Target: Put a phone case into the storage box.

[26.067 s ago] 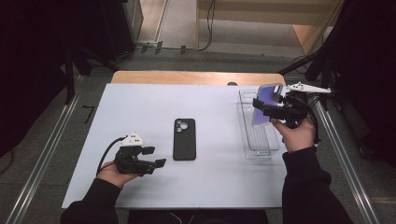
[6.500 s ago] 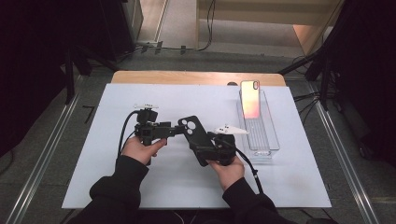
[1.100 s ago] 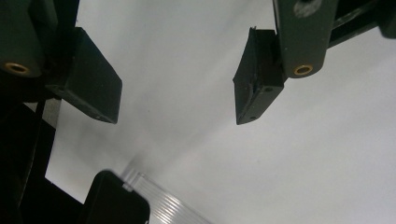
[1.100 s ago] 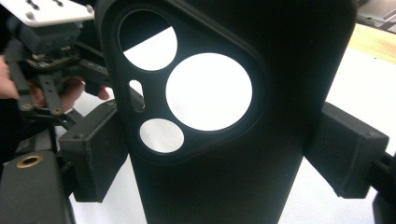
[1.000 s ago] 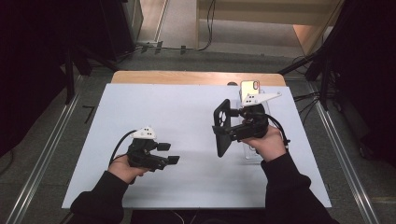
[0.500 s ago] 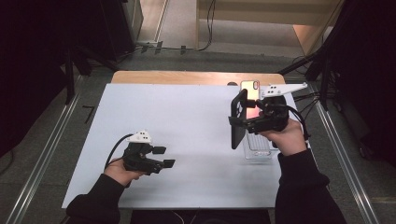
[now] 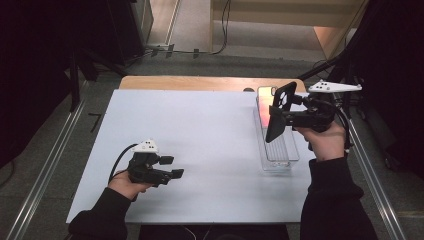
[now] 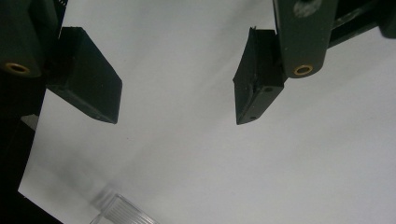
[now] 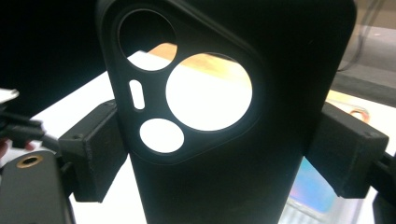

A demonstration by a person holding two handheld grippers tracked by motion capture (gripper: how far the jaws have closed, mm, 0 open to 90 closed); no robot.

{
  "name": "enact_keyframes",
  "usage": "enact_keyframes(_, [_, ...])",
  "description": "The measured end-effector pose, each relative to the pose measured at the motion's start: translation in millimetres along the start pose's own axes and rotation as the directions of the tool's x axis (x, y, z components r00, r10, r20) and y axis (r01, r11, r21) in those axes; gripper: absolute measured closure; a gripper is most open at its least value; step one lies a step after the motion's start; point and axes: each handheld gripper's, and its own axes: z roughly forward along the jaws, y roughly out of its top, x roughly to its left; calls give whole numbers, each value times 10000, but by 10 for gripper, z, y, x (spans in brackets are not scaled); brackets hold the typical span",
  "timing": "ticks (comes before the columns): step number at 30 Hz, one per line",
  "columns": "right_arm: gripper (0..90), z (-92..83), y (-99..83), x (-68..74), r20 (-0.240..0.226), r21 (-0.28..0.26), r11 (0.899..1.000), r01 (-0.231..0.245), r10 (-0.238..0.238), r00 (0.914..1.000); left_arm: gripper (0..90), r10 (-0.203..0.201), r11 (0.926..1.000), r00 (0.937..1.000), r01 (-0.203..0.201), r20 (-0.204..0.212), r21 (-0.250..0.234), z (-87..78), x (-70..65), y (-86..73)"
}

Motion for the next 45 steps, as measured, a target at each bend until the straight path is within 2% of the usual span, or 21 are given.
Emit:
enact_keyframes(1, [115,0,0,0,0,0,10000,0,0,10000,330,0,10000,10000,0,0,0,0,0,0])
enact_keyframes(4, [115,-28,-2,-66,516,-211,9995,-221,232,9984,330,-136,9998,9998,134,-141,-112,-24,7,-16])
enact_keyframes(6, [115,-29,-3,-77,580,-259,9992,-309,323,9978,330,-161,9998,9997,159,-169,-134,-31,10,-20])
enact_keyframes(7, [115,-31,-7,-103,897,-393,9981,-473,507,9947,330,-169,9997,9996,166,-207,-158,-44,16,-30])
enact_keyframes(15, [115,25,-44,-155,1752,-859,9926,-862,1002,9794,330,-335,9990,9984,321,-454,-314,-88,34,-73])
enact_keyframes(23, [115,165,-120,-191,2182,-860,9914,-989,1156,9690,330,-442,9985,9968,419,-663,-356,-108,63,-120])
enact_keyframes(26, [115,256,-152,-183,2739,-660,9931,-966,1111,9553,330,-531,9981,9963,508,-682,-341,-121,75,-132])
enact_keyframes(27, [115,281,-166,-185,2816,-596,9938,-939,1070,9535,330,-531,9981,9963,508,-682,-341,-121,75,-132])
enact_keyframes(29, [116,309,-189,-196,2854,-607,9930,-1015,1147,9515,330,-537,9981,9962,514,-679,-347,-124,74,-133])
enact_keyframes(32, [116,348,-232,-232,3091,-657,9921,-1073,1224,9431,330,-520,9982,9964,498,-662,-348,-118,73,-135])
enact_keyframes(39, [116,434,-339,-367,3238,-636,9866,-1504,1629,9320,330,-536,9981,9967,516,-603,-335,-108,69,-131])
enact_keyframes(40, [116,473,-363,-402,3236,-523,9847,-1660,1740,9301,330,-540,9981,9968,521,-593,-328,-108,69,-131])
enact_keyframes(45, [116,599,-403,-455,3375,-267,9841,-1755,1741,9251,330,-548,9979,9969,528,-560,-365,-107,68,-132])
